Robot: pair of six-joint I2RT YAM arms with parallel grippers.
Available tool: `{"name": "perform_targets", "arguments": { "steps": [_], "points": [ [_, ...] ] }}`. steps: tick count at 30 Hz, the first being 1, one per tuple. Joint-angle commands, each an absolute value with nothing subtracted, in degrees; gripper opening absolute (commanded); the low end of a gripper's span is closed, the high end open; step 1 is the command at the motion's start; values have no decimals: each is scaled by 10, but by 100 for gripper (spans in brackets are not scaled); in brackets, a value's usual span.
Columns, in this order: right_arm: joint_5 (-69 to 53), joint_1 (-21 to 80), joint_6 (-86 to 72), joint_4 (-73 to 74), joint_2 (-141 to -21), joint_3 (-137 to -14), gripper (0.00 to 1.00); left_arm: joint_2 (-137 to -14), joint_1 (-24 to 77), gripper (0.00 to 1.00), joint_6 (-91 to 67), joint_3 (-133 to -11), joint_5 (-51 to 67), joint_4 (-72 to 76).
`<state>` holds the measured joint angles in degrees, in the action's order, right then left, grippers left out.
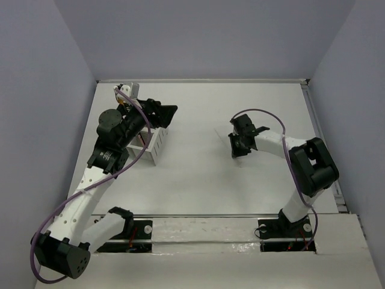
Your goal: Sort the eating utensils into containers
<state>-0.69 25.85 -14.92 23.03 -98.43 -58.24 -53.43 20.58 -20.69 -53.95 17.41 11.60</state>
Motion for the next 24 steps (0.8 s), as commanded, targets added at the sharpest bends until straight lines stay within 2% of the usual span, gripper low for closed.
{"name": "perform_targets", "arguments": {
  "steps": [1,6,15,24],
  "points": [
    [-44,276,-159,221,-1010,-586,12,-553,208,77,-224,-536,217,162],
    [-69,276,-156,198,-975,-577,0,-577,208,76,-243,-535,249,170],
    [-170,308,-207,86,-781,-530,0,-654,219,77,-269,-548,321,164],
    [-152,390,-261,25,-725,-555,0,-718,240,77,-277,-562,334,144]
  ]
}}
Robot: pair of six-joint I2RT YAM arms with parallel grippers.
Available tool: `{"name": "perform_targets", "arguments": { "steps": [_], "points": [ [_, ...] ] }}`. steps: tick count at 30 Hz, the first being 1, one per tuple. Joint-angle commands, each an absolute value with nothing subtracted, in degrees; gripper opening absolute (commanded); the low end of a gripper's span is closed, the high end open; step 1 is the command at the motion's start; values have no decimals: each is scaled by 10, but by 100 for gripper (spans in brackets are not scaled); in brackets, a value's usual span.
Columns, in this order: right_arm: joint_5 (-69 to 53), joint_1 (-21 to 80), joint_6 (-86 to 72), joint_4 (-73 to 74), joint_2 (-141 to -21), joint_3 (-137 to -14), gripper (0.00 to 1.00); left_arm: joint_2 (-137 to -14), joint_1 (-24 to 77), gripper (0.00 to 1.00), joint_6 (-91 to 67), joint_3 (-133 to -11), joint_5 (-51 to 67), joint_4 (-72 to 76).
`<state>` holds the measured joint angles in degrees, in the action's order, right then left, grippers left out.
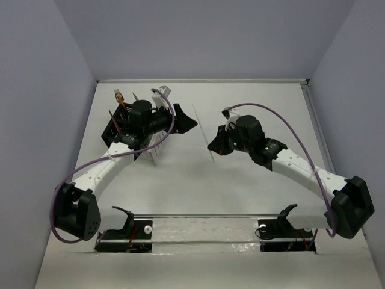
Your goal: Sort the eating utensils into containers
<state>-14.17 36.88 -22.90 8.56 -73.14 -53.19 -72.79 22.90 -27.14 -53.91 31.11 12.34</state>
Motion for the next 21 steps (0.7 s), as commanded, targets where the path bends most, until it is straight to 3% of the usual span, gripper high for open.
{"name": "perform_targets", "arguments": {
  "steps": [1,6,11,15,16,19,21],
  "points": [
    [-157,400,-265,20,-729,-557,0,-719,240,77,-277,-561,335,146],
    [-157,435,-276,6,-732,-565,0,-724,245,75,-274,-562,323,139],
    [-159,447,-281,-24,-724,-563,0,-733,245,67,-270,-565,316,130],
    [-162,453,-282,-24,-736,-564,0,-736,245,29,-272,-563,315,136],
    [-162,453,-282,-25,-739,-564,0,-737,245,15,-271,-563,313,136],
    [-151,458,-281,-27,-742,-561,0,-739,245,0,-266,-570,309,122],
    [-143,458,-282,-30,-739,-556,0,-738,245,0,-262,-573,307,120]
  ]
}}
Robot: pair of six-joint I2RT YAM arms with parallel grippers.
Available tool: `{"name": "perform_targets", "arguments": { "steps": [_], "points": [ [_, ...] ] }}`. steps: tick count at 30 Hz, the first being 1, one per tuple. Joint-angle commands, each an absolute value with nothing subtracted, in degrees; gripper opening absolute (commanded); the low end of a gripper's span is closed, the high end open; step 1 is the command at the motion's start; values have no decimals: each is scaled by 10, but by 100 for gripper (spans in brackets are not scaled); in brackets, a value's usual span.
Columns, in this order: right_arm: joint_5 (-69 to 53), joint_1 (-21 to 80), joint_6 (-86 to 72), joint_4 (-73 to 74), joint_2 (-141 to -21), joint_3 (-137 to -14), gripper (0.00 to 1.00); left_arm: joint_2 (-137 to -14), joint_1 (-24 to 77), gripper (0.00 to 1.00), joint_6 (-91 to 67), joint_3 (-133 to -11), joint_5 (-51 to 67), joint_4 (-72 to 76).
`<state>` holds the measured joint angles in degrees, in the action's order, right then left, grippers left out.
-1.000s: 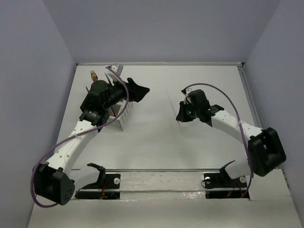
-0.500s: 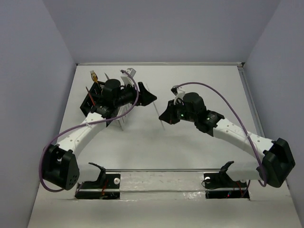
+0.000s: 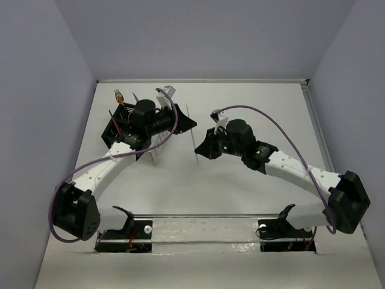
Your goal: Sort the eating utensils into containers
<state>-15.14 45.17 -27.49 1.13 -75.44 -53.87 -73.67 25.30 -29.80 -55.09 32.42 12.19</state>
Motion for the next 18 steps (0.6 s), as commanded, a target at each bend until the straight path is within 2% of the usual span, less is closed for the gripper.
{"name": "perform_targets", "arguments": {
  "steps": [1,4,5,7,10,14,18],
  "points": [
    [-140,458,-284,-31,-737,-554,9,-735,245,0,-261,-574,302,117],
    [-134,458,-289,-45,-726,-537,36,-729,245,0,-251,-576,280,110],
    [-128,458,-291,-52,-714,-532,51,-723,245,0,-248,-578,265,104],
    [-120,458,-287,-52,-702,-520,65,-715,240,0,-242,-578,253,100],
    [-107,458,-278,-47,-679,-504,72,-699,206,0,-243,-577,242,104],
    [-84,458,-264,-39,-646,-479,76,-645,121,0,-268,-561,243,140],
    [-50,458,-253,-29,-632,-452,80,-583,62,0,-248,-581,151,120]
  ]
}}
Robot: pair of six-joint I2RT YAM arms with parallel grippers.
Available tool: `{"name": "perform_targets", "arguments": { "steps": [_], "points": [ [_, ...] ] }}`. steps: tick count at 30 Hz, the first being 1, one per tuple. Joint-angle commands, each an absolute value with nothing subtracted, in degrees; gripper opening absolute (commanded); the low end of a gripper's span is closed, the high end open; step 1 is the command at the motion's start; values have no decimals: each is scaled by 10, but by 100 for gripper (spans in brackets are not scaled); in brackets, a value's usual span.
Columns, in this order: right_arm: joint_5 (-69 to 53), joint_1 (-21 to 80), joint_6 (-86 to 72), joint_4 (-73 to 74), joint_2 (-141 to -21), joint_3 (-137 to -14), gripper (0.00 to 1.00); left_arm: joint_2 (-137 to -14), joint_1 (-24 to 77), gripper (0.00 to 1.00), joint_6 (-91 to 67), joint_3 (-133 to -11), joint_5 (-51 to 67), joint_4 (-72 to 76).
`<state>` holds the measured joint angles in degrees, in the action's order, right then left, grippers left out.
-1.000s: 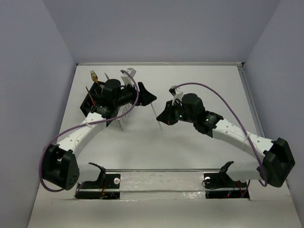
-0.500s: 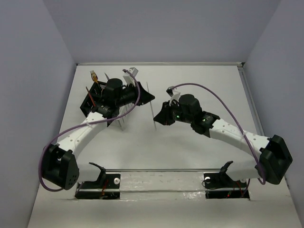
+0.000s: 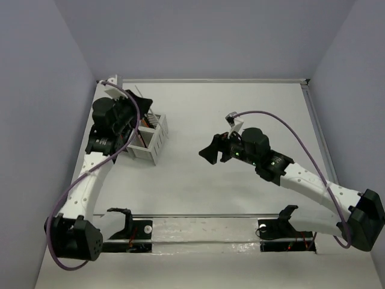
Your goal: Sort the eating utensils into containers
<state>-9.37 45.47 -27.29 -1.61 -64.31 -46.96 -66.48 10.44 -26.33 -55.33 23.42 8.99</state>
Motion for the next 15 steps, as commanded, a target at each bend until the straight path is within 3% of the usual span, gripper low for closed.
{"name": "perform_targets", "arguments": {
  "steps": [1,11,15],
  "points": [
    [-41,458,-250,-28,-633,-443,81,-561,57,0,-238,-595,122,101],
    [-28,458,-238,-59,-634,-403,81,-553,57,0,-158,-635,-199,69],
    [-4,458,-231,-74,-615,-378,81,-571,34,0,-149,-615,-256,91]
  ]
}}
